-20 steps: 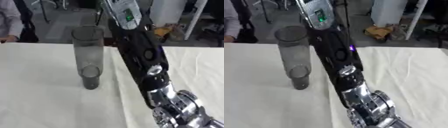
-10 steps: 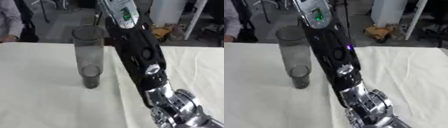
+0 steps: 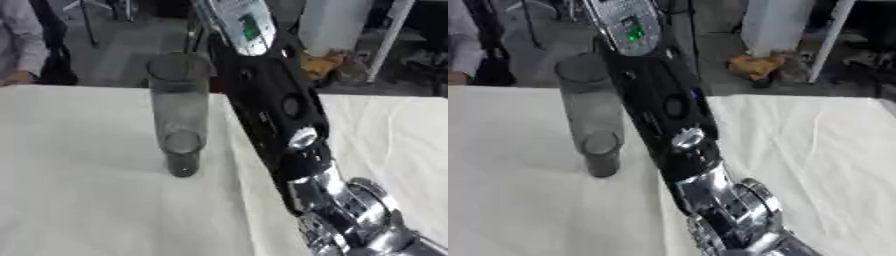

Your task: Arrange flowers into the vase.

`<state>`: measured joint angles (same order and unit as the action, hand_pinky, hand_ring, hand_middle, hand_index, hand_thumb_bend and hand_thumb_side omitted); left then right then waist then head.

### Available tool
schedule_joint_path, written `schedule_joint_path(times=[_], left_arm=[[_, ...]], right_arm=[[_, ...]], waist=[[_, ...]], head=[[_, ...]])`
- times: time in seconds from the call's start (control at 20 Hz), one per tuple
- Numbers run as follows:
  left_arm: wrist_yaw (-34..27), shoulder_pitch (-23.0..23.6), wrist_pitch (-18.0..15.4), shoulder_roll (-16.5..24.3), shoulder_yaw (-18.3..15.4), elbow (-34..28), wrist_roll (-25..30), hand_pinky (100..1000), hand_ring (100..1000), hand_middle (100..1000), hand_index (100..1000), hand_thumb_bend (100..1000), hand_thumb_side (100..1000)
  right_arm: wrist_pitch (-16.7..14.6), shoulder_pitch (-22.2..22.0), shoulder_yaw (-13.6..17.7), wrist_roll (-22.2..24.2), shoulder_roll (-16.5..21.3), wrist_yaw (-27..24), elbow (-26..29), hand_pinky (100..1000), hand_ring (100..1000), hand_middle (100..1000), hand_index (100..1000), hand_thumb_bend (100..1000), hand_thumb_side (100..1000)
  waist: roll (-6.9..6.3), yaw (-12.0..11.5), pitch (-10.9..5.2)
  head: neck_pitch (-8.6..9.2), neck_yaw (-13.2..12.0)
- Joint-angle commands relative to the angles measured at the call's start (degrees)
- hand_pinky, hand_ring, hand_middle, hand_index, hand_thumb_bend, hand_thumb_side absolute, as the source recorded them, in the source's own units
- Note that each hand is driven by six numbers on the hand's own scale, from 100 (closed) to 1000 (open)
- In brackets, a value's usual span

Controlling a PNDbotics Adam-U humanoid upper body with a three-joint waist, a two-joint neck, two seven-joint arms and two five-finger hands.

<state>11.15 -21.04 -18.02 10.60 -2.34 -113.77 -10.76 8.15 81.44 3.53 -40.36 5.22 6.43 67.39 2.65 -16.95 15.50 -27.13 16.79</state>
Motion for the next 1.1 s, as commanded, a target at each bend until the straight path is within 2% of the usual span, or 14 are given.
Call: schedule_joint_path(times=[0.05,0.6,0.85,1.1], left_arm=[[-0.13,-0.25,-0.05,0.68,-0.01,-0.82,0.02,726,875,948,960,100,1000],[-0.17,-0.48,0.00,0.53,0.04,-0.82,-0.07,726,874,948,960,100,1000],[-0.17,-0.58,0.00,0.49,0.07,-0.82,-0.05,726,874,948,960,100,1000],[-0.18,-0.59,0.00,0.54,0.08,-0.82,-0.02,726,874,948,960,100,1000]], right_arm=[[0.15,0.50,0.24,0.17,0.16,-0.46,0.68,100,100,100,100,259,300],[0.53,-1.18,0.09,0.37,-0.87,-0.97,0.76,100,100,100,100,270,299],[0.24,-1.20,-0.01,0.14,-1.22,-1.32,0.86,100,100,100,100,304,329],[0.63,-1.02,-0.16,0.54,-0.84,-0.21,0.03,100,100,100,100,452,469]], waist=[[-0.37,-0.15,-1.09],[-0.55,-0.30,-0.39],[-0.39,-0.37,-0.34],[-0.17,-0.34,-0.40]], head=[[-0.17,0.04],[-0.08,0.09],[0.07,0.08],[0.00,-0.13]])
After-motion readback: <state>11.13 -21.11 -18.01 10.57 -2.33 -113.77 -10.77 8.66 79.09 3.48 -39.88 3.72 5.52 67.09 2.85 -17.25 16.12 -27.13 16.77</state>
